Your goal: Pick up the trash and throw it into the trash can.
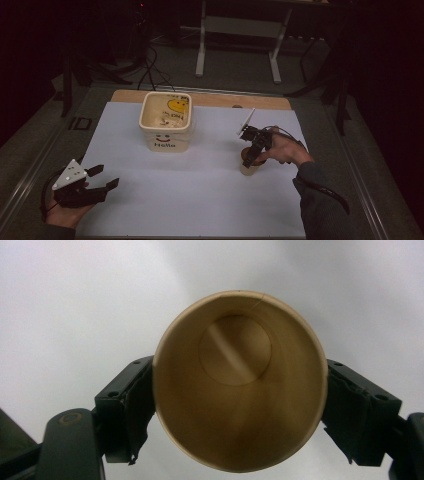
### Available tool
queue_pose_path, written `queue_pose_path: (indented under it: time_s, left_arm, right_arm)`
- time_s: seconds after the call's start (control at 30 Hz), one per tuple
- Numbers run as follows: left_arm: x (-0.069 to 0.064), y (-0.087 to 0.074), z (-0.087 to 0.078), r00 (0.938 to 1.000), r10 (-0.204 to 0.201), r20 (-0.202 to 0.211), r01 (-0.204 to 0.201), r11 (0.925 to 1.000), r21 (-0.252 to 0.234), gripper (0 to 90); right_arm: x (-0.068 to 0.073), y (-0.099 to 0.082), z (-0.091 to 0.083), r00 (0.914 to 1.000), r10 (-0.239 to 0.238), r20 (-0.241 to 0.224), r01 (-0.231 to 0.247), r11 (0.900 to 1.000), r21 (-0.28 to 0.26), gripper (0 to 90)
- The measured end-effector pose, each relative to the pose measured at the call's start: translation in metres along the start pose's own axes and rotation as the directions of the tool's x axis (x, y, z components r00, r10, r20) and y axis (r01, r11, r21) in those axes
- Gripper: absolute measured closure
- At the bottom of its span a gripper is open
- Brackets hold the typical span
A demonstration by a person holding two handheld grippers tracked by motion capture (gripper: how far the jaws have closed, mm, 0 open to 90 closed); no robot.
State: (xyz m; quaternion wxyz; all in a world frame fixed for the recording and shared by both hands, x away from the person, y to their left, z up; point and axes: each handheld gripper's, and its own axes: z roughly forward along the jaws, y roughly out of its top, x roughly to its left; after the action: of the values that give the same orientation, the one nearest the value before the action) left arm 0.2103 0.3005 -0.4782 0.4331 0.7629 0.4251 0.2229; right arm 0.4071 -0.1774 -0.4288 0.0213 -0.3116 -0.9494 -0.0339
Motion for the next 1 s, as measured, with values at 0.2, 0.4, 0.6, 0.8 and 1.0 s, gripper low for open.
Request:
queue_pose_path:
  time_s: [0.2, 0.4, 0.6, 0.8, 1.0]
  left_arm:
    - [0.0, 0.0, 0.0, 1.0, 0.001, 0.001, -0.001, 1.0, 0.001, 28.4]
    - [0.0, 0.0, 0.0, 1.0, 0.001, 0.002, -0.001, 1.0, 0.003, 28.4]
    - [0.0, 0.0, 0.0, 1.0, 0.001, 0.002, -0.001, 1.0, 0.004, 28.4]
    - [0.0, -0.001, 0.0, 1.0, -0.003, 0.002, 0.003, 1.0, 0.002, 28.4]
    - [0.0, -0.001, 0.0, 1.0, -0.002, 0.003, 0.002, 1.0, 0.003, 28.4]
  right_arm:
    - [0.001, 0.003, -0.018, 0.9999, -0.014, 0.01, 0.014, 0.9998, -0.012, 20.9]
    - [0.001, 0.005, -0.04, 0.9996, -0.026, 0.013, 0.026, 0.9992, -0.03, 20.9]
    - [0.002, 0.007, -0.067, 0.9988, -0.039, 0.031, 0.04, 0.9984, -0.04, 21.0]
    - [0.003, 0.008, -0.082, 0.9981, -0.048, 0.04, 0.05, 0.9976, -0.049, 21.0]
    - [0.005, 0.011, -0.1, 0.997, -0.056, 0.054, 0.058, 0.9971, -0.05, 21.0]
